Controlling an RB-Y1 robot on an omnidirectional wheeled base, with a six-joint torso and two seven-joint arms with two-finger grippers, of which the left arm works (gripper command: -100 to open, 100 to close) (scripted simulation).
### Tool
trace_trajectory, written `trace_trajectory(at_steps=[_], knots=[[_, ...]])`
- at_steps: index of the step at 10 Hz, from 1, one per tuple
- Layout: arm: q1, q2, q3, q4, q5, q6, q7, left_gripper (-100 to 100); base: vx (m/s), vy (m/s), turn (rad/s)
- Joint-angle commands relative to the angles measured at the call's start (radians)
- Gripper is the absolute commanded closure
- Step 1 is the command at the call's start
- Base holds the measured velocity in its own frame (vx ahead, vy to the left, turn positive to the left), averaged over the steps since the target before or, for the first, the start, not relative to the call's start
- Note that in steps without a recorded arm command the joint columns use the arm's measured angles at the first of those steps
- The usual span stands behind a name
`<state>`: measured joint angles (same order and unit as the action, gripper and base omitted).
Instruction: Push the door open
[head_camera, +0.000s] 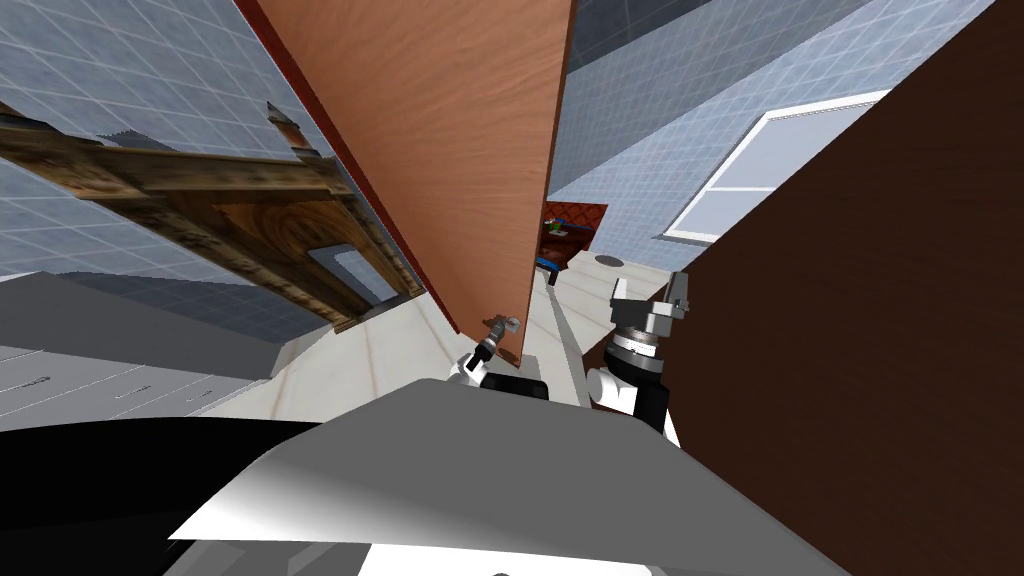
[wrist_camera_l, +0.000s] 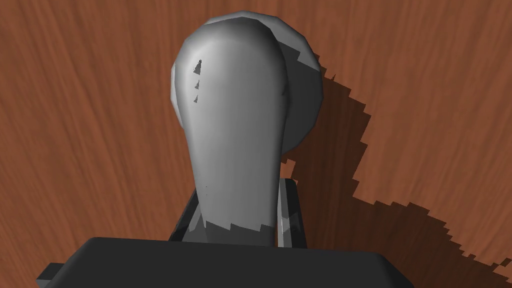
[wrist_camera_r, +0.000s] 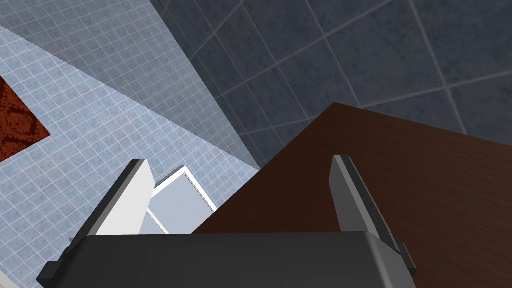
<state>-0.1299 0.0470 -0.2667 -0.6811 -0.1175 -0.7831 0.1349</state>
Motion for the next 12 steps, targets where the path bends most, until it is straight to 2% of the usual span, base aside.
trace_trajectory(at_steps=[1, 5, 8, 10, 11, 12], knots=[[-0.016, 0.01, 0.032, 0.013, 0.015, -0.006, -0.01, 100, 0.114, -0.13, 0.065], [-0.019, 0.003, 0.088, 0.022, 0.041, -0.004, -0.037, 100, 0.12, -0.134, 0.063], [-0.021, -0.006, 0.122, 0.028, 0.057, -0.004, -0.053, 100, 0.136, -0.14, 0.045], [-0.021, -0.008, 0.13, 0.029, 0.061, -0.003, -0.057, 100, 0.115, -0.114, 0.047], [-0.023, -0.016, 0.15, 0.033, 0.071, -0.003, -0.067, 100, 0.109, -0.113, 0.05], [-0.023, -0.019, 0.156, 0.034, 0.073, -0.003, -0.069, 100, 0.13, -0.15, 0.066]])
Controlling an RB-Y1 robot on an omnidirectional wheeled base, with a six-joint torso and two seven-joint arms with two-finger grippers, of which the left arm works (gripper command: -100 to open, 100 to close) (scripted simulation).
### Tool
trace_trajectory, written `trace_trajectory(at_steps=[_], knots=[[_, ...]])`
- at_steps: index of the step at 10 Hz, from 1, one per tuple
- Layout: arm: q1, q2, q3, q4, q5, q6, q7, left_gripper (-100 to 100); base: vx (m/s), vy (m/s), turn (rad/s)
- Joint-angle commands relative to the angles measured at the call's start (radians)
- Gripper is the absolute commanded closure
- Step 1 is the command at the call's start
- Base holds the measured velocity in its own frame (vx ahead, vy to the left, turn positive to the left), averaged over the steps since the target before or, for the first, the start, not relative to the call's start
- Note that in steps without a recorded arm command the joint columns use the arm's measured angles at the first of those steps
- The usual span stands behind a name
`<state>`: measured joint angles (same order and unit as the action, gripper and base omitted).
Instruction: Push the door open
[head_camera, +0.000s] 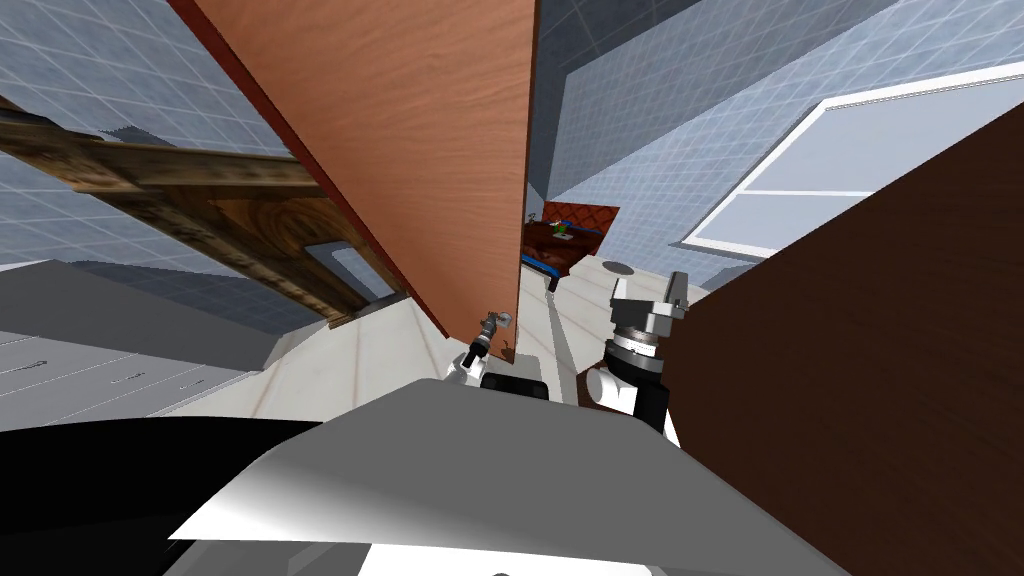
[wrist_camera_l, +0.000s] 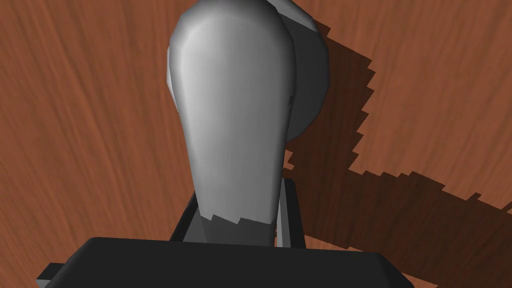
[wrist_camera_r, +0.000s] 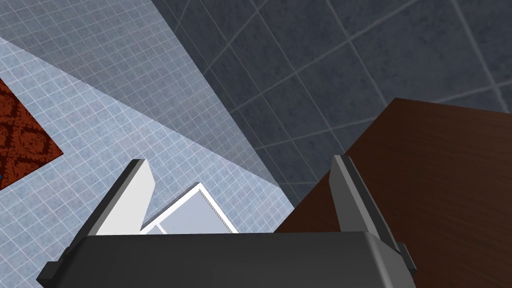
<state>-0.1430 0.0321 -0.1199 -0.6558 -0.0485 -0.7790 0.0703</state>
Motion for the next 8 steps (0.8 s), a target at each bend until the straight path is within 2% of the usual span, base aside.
trace_trajectory(at_steps=[1, 3, 4, 5, 8], knots=[[-0.01, -0.009, 0.019, 0.01, 0.009, -0.007, -0.01, 100, 0.134, -0.146, 0.068], [-0.011, -0.016, 0.032, 0.012, 0.015, -0.006, -0.016, 100, 0.13, -0.13, 0.052], [-0.011, -0.007, 0.036, 0.02, 0.017, -0.008, -0.016, 100, 0.058, -0.036, 0.034], [-0.013, 0.011, 0.053, 0.017, 0.025, -0.008, -0.028, 100, 0.145, -0.006, 0.078], [-0.013, 0.026, 0.072, 0.017, 0.033, -0.008, -0.042, 100, 0.182, -0.055, 0.07]])
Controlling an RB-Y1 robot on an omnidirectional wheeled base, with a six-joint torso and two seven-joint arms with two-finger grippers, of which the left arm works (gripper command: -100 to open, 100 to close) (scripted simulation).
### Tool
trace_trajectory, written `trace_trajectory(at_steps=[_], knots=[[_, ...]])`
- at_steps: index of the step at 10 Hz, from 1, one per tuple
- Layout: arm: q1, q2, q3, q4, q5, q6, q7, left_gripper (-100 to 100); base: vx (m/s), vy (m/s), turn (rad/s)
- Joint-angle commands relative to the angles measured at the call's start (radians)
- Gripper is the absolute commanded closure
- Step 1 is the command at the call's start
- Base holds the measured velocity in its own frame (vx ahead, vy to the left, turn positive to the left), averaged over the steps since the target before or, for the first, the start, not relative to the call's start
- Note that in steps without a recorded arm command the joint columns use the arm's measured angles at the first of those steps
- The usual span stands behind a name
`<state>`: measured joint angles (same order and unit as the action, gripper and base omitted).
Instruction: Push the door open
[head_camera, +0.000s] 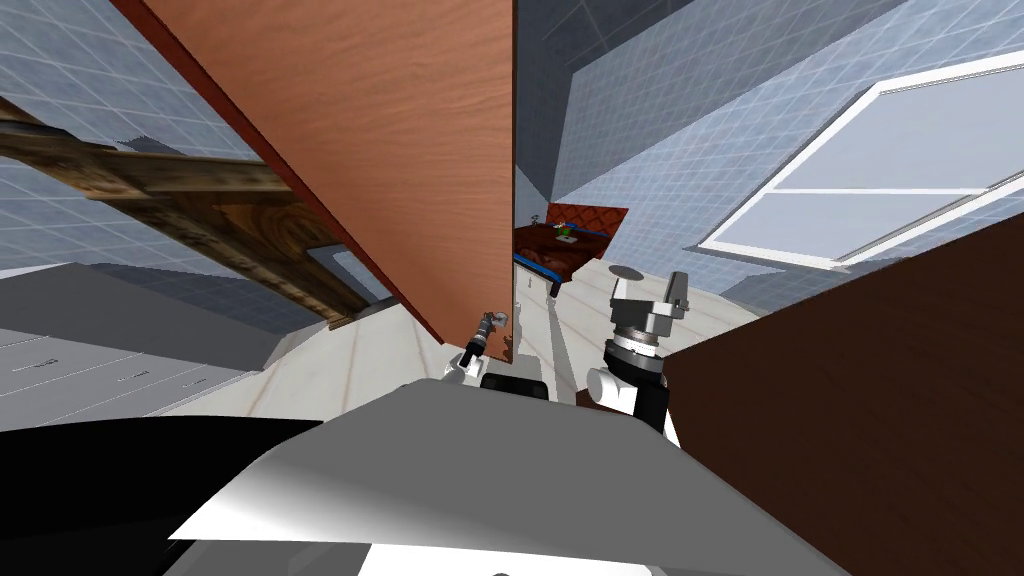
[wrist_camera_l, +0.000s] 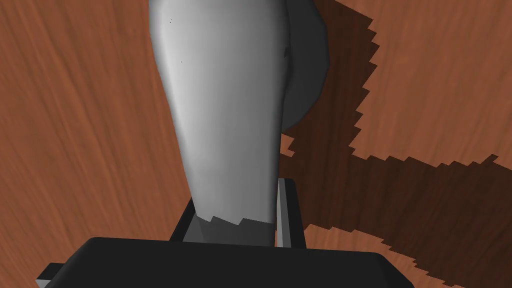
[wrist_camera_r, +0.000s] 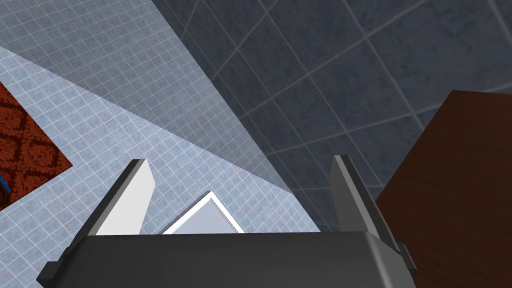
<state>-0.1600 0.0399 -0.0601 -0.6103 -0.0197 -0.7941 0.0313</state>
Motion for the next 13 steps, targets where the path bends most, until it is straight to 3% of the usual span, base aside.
trace_trajectory(at_steps=[1, 2, 4, 6, 8, 9, 12, 13], knots=[[0.004, 0.018, 0.012, -0.029, 0.005, 0.007, -0.003, 100, 0.157, -0.02, 0.017], [0.004, 0.026, 0.027, -0.029, 0.012, 0.006, -0.015, 100, 0.195, -0.034, 0.092], [0.004, 0.026, 0.027, -0.029, 0.012, 0.006, -0.015, 100, 0.118, -0.032, 0.02], [0.004, 0.033, 0.053, -0.03, 0.024, 0.006, -0.035, 100, 0.167, -0.034, 0.112], [0.004, 0.033, 0.058, -0.03, 0.026, 0.006, -0.038, 100, 0.142, -0.075, 0.054], [0.005, 0.032, 0.076, -0.031, 0.035, 0.005, -0.053, 100, 0.177, -0.08, 0.099], [0.005, 0.032, 0.076, -0.031, 0.035, 0.005, -0.053, 100, 0.087, -0.027, 0.023], [0.005, 0.027, 0.096, -0.031, 0.044, 0.005, -0.067, 100, 0.114, -0.048, 0.127]])
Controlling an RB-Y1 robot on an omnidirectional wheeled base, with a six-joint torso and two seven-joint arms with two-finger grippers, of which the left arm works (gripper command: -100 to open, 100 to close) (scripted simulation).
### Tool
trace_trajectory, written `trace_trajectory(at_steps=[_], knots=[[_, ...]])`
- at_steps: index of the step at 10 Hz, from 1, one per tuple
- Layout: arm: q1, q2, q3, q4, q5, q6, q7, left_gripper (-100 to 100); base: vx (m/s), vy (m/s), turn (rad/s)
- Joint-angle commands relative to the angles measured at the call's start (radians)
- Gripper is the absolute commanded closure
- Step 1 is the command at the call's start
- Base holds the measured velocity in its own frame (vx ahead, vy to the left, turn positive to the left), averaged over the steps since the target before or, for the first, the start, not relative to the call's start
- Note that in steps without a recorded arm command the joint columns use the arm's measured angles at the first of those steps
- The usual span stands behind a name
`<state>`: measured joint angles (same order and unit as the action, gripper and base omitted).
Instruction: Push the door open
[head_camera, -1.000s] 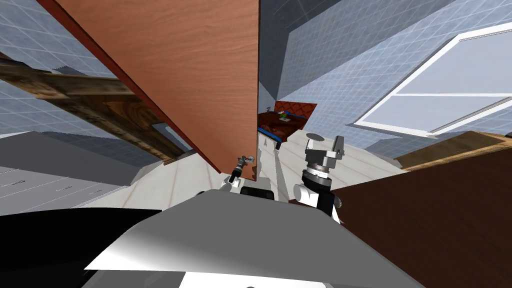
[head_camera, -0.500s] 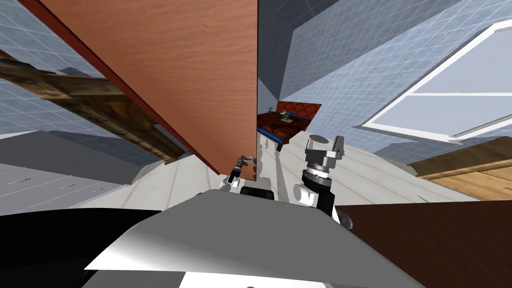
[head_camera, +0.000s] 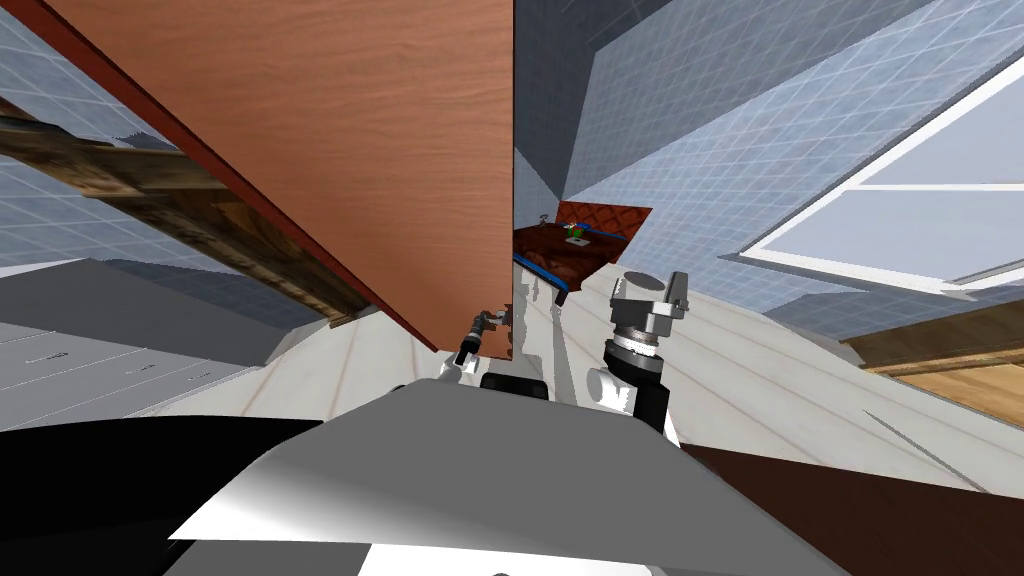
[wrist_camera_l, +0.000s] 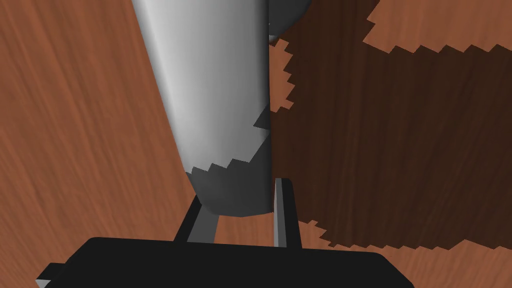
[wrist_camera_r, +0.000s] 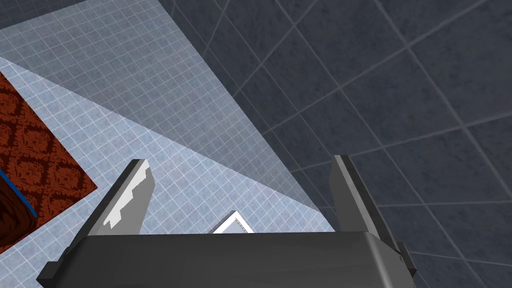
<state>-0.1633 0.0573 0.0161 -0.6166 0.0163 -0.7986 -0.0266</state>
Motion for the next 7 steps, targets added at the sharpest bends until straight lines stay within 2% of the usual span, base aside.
trace_trajectory(at_steps=[1, 4, 7], knots=[[0.008, 0.008, 0.024, -0.025, 0.01, 0.009, -0.013, 100, 0.177, -0.085, 0.117], [0.008, -0.01, 0.052, -0.026, 0.024, 0.009, -0.034, 100, 0.179, -0.095, 0.102], [0.008, -0.035, 0.077, -0.027, 0.035, 0.008, -0.054, 100, 0.186, -0.104, 0.103]])
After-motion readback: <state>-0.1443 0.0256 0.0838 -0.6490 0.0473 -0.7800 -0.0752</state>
